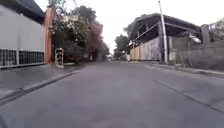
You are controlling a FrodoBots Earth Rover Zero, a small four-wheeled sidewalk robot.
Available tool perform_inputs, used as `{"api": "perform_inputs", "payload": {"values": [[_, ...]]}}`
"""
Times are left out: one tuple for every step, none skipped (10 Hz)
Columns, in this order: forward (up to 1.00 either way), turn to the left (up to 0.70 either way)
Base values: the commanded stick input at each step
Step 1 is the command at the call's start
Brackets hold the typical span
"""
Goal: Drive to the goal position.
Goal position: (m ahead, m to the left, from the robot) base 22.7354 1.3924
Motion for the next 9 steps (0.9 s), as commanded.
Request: {"api": "perform_inputs", "payload": {"values": [[1.00,0.00],[1.00,0.00],[1.00,0.00],[1.00,0.00],[1.00,0.00],[1.00,0.00],[1.00,0.00],[1.00,0.00],[1.00,0.00]]}}
